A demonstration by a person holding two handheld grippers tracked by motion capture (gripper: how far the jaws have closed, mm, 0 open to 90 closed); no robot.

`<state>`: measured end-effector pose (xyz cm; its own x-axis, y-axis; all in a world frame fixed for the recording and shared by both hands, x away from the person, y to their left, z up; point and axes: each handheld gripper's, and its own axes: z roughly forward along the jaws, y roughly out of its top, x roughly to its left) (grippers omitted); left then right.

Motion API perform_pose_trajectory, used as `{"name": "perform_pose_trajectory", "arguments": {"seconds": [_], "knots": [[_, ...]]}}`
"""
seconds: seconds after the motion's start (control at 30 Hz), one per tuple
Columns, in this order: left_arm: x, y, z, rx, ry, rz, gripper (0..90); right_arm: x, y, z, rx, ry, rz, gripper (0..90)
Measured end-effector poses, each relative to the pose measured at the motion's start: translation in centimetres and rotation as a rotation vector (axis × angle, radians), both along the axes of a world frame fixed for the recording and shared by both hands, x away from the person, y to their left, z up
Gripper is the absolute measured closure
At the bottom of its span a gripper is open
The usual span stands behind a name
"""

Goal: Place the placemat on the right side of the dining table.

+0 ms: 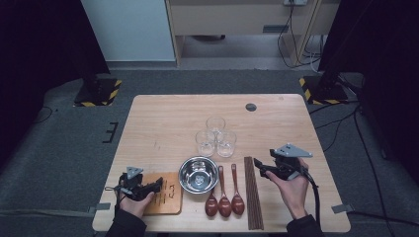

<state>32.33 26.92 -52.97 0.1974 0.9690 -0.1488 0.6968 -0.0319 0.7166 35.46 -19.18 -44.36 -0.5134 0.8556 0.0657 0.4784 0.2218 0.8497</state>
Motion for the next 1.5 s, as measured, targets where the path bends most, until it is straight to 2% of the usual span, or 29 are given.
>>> {"name": "perform_pose_trajectory", "arguments": {"seconds": [0.2, 0.27, 0.7, 0.97, 1.2, 1.5], "knots": [[0.0, 0.6, 0.0, 0.002, 0.005, -0.001, 16.7, 0.2, 2.3, 0.7, 0.019, -0.011, 0.042, 29.9], [0.0, 1.0, 0.0, 0.003, 0.003, 0.003, 16.7, 0.4, 3.6, 1.0, 0.027, -0.013, 0.07, 30.3], [0.0, 1.8, 0.0, -0.004, 0.0, 0.017, 16.7, 0.7, 8.8, 2.1, 0.062, -0.022, 0.15, 31.2], [-0.2, 2.0, 0.1, -0.013, -0.008, 0.015, 16.7, 0.5, 11.3, 2.1, 0.079, -0.015, 0.195, 32.0], [-0.3, 2.2, 0.3, -0.03, -0.02, 0.02, 16.7, 0.4, 13.4, 1.7, 0.082, -0.009, 0.232, 32.3], [-0.5, 2.5, 0.6, -0.039, -0.034, 0.023, 16.7, 0.0, 16.8, 1.1, 0.073, 0.004, 0.306, 33.3]]}}
